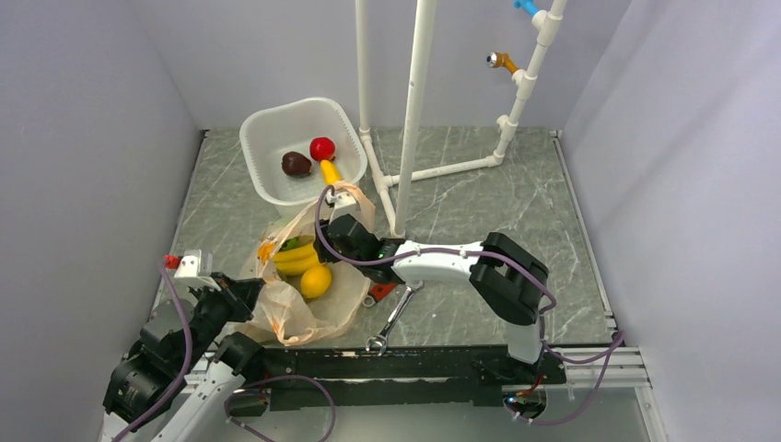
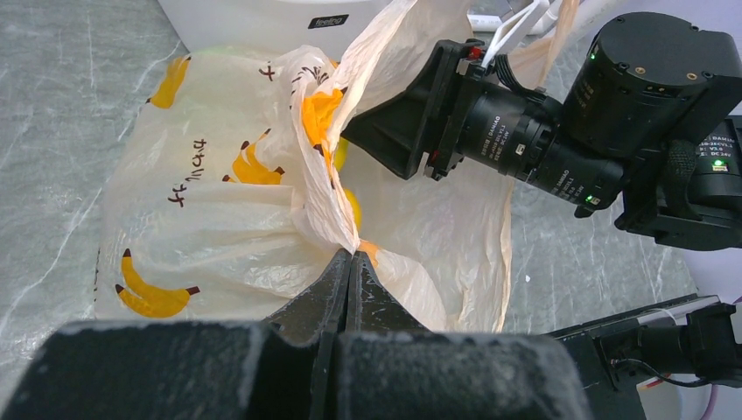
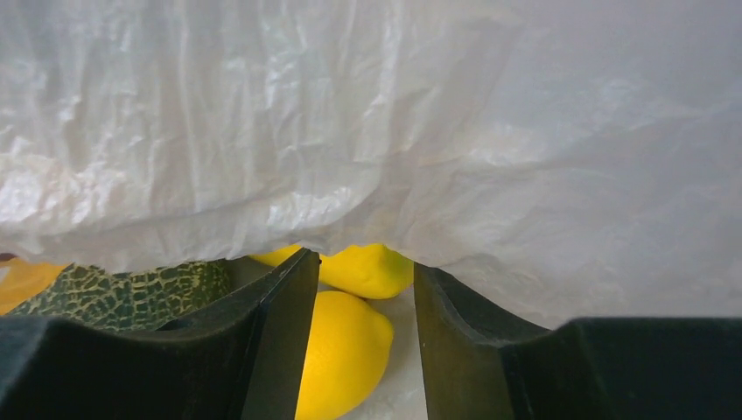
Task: Take the fake fruits out of the plastic bag
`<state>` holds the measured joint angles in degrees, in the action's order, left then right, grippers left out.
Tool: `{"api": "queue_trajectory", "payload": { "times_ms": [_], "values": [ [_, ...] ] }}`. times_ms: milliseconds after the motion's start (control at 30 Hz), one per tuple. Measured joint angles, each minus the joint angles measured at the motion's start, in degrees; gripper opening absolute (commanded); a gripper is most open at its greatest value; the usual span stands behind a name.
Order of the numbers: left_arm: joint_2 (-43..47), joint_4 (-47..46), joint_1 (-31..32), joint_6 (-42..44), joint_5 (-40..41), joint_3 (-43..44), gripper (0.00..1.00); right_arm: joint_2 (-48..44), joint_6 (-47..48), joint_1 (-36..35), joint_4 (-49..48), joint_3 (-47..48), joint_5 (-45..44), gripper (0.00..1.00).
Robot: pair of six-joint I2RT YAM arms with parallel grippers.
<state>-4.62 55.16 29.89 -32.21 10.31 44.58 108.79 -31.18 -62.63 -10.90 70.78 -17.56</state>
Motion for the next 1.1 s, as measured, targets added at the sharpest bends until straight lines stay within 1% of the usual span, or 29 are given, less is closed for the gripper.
{"api": "queue_trajectory", "payload": {
  "times_ms": [100,167,200,300,400,500,533,567,667,800,867,967,1100],
  "values": [
    [-0.2,0.0,0.0,0.0,0.0,0.0,0.00,0.6,-0.1,0.2,0.5,0.2,-0.3,0.54],
    [-0.2,0.0,0.0,0.0,0.0,0.0,0.00,1.7,0.1,0.3,0.4,0.7,-0.4,0.53],
    [-0.2,0.0,0.0,0.0,0.0,0.0,0.00,2.4,0.2,0.5,0.1,1.0,-0.3,0.51],
    [-0.5,0.0,0.0,0.0,0.0,0.0,0.00,5.6,1.2,0.9,-0.3,2.4,0.2,0.39],
    [-1.0,0.0,0.0,0.0,0.1,0.0,0.00,8.6,2.4,1.4,-1.0,3.8,0.7,0.24],
    [-1.6,0.1,0.0,-0.2,0.4,0.0,0.00,9.2,4.0,1.6,-2.6,3.8,1.7,0.07],
    [-1.7,0.1,0.0,-0.3,0.7,0.0,0.00,8.9,4.9,1.5,-3.3,3.8,1.7,0.02],
    [-1.8,0.2,0.0,-0.4,1.2,0.0,0.00,8.7,5.9,1.3,-3.5,3.7,1.9,0.00],
    [-2.1,0.4,0.0,-1.0,2.5,0.0,0.00,6.5,8.5,-0.2,-3.9,2.0,1.5,0.00],
    [-2.3,0.2,-0.1,-1.2,4.3,0.0,0.00,-0.7,11.6,-4.0,-4.2,-3.2,0.9,0.00],
    [-2.3,-1.2,-0.1,-0.8,4.9,-0.4,0.00,-4.7,12.9,-5.4,-4.8,-5.3,-0.2,0.00],
    [-2.4,-4.3,-0.1,0.8,5.0,-2.1,0.00,-10.6,14.1,-6.0,-7.7,-9.0,0.5,0.00],
    [-2.3,-9.1,-0.1,3.1,3.0,-6.0,0.00,-12.5,15.6,-6.0,-9.4,-9.4,0.3,0.00]
  ]
}}
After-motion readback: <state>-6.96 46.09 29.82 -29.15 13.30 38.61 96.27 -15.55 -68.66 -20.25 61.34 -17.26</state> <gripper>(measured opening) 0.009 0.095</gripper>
